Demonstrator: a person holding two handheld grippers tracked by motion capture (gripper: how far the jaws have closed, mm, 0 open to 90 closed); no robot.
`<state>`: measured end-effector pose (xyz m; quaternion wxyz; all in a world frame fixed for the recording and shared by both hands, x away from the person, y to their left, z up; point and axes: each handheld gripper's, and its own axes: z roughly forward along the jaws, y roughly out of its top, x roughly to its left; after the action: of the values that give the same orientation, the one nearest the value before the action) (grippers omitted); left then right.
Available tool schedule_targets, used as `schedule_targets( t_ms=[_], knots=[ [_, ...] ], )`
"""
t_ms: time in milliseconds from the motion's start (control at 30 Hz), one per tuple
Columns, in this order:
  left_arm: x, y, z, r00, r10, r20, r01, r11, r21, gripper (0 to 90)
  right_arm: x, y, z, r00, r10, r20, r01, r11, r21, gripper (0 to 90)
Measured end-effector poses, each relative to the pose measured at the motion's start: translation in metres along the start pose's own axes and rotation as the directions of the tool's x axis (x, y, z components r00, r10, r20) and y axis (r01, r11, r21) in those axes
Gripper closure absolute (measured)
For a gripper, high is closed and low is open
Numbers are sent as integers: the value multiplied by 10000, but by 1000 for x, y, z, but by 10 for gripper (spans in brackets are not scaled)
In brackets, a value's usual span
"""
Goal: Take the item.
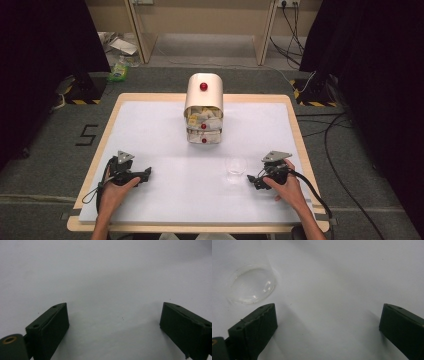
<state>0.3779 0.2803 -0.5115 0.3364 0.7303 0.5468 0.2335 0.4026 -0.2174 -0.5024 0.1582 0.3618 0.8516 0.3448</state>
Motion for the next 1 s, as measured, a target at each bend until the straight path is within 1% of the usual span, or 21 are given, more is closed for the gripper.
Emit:
schedule_targets(
  t_ms=[100, 167, 200, 233, 267, 300, 333, 400, 467, 567, 600, 667, 700, 767, 833, 867, 933, 1000],
  knots=[
    [0, 0, 0, 10000, -2, 12, 2, 10000, 6, 74, 0, 0, 0, 10000, 3, -3, -3, 10000, 0, 23],
    [1, 1, -1, 9999, -127, 53, 128, 9999, -60, 82, 0, 0, 0, 10000, -9, 10, 9, 10000, -7, 24],
    [3, 1, -1, 9999, -152, 19, 152, 9997, -164, 99, 0, 0, 0, 10000, -8, 4, 8, 10000, -5, 23],
    [3, 2, -1, 9999, -157, 25, 157, 9996, -241, 154, 0, 0, 0, 10000, 10, -10, -10, 10000, 1, 23],
    [4, 3, -1, 9996, -258, 96, 260, 9994, -240, 174, 0, 0, 0, 10000, 4, -10, -4, 10000, -3, 23],
    [4, 4, -1, 9990, -394, 223, 400, 9988, -266, 152, 0, 0, 0, 10000, 12, -8, -12, 10000, 1, 23],
    [4, 4, -1, 9984, -419, 369, 430, 9986, -302, 153, 0, 0, 0, 10000, 11, -3, -11, 10000, -3, 24],
    [1, 6, -1, 9984, -343, 453, 357, 9989, -313, 152, 0, 0, 0, 10000, 30, -5, -30, 10000, 3, 24],
    [-3, 9, -3, 9988, -164, 470, 187, 9987, -482, 151, 0, 0, 0, 10000, 40, -14, -40, 10000, -6, 24],
    [-10, 18, -10, 9959, -29, 902, 114, 9956, -935, 153, 0, 0, 0, 10000, 40, -11, -40, 10000, -5, 25],
    [-12, 21, -11, 9948, -50, 1021, 160, 9941, -1075, 154, 0, 0, 0, 10000, 44, -13, -44, 10000, -4, 25],
    [-16, 28, -14, 9925, 40, 1222, 126, 9908, -1348, 158, 0, 0, 0, 10000, 45, -14, -45, 10000, -3, 24],
    [-19, 32, -17, 9917, 121, 1281, 88, 9868, -1618, 162, 0, 0, 0, 10000, 41, -15, -41, 10000, -5, 25],
    [-24, 38, -20, 9891, 152, 1464, 149, 9792, -2024, 180, 0, 0, 0, 10000, 48, -22, -48, 10000, -3, 24],
    [-30, 47, -23, 9828, 301, 1823, 141, 9715, -2368, 189, 0, 0, 0, 10000, 45, -20, -45, 10000, -3, 24],
    [-33, 51, -25, 9796, 445, 1960, 62, 9680, -2507, 198, 0, 0, 0, 10000, 46, -23, -46, 10000, 0, 24],
    [-40, 61, -27, 9754, 770, 2068, -172, 9608, -2768, 212, -1, 0, 0, 10000, 41, -27, -41, 10000, 0, 24],
    [-46, 70, -29, 9672, 966, 2349, -232, 9546, -2969, 228, 0, 0, 0, 10000, 44, -15, -44, 10000, 1, 24]
  ],
)
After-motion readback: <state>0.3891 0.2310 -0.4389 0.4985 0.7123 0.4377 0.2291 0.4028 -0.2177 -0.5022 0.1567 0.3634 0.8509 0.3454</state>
